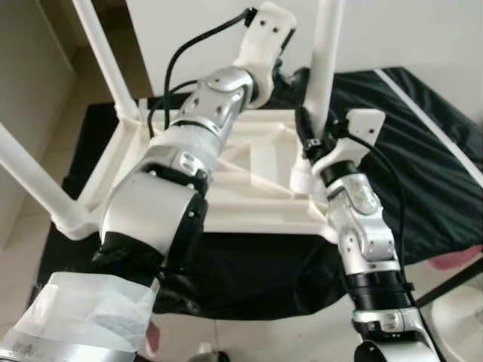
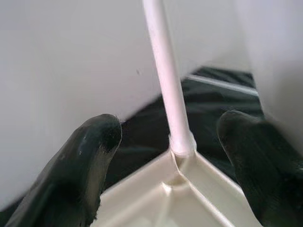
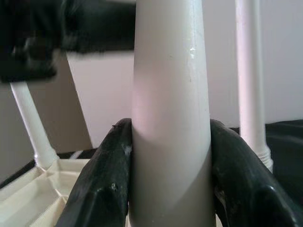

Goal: Building children table

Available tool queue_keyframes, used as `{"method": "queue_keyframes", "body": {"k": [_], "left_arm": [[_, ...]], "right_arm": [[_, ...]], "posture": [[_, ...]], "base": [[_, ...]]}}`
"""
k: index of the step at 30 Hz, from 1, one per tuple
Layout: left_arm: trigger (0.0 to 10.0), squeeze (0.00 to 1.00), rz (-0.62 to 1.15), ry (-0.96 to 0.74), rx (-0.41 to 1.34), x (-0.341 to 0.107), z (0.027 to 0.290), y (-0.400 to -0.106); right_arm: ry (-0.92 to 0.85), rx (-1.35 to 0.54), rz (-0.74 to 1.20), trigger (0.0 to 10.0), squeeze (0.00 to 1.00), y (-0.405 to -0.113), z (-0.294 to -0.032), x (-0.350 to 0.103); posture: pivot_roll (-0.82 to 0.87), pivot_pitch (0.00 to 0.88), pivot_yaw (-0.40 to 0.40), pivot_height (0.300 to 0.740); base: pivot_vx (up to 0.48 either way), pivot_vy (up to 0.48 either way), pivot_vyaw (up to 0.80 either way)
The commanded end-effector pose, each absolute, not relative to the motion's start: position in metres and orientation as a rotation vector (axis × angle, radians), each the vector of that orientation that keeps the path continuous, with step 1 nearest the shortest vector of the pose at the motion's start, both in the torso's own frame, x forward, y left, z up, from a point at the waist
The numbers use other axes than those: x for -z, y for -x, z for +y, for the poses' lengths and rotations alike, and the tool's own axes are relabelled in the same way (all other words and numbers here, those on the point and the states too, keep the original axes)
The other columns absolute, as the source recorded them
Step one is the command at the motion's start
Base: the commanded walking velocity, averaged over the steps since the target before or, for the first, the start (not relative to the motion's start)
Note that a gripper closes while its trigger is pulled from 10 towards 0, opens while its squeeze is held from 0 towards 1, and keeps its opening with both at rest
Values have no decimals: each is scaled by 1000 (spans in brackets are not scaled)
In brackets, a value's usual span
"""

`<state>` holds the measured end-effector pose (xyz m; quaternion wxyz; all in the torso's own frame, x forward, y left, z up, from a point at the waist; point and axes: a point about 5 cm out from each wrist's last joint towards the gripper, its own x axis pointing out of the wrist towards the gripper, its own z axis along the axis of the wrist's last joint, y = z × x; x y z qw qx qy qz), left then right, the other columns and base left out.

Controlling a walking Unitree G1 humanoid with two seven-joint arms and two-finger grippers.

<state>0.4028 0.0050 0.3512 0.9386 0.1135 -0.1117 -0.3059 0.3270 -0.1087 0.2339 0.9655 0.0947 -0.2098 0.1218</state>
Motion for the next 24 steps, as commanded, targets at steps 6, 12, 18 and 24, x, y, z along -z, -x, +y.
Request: {"method": "queue_keyframes", "body": {"k": [6,12,18,24], "left_arm": [[10000,0,-347,-114,762,-385,-23,-383],[10000,0,-335,-26,856,-385,-38,-373],[10000,0,-338,7,927,-385,-53,-361],[10000,0,-332,14,968,-381,-61,-355]], "right_arm": [[-177,-305,-350,10000,0,-329,-94,-221],[-174,-293,-332,10000,0,-330,-96,-218],[-174,-285,-324,10000,0,-331,-96,-216],[-177,-276,-323,10000,0,-332,-97,-216]], "posture": [[-51,0,25,740],[-47,0,18,740],[-41,0,14,740],[-40,0,15,740]], "base": [[0,0,0],[0,0,0],[0,0,0],[0,0,0]]}}
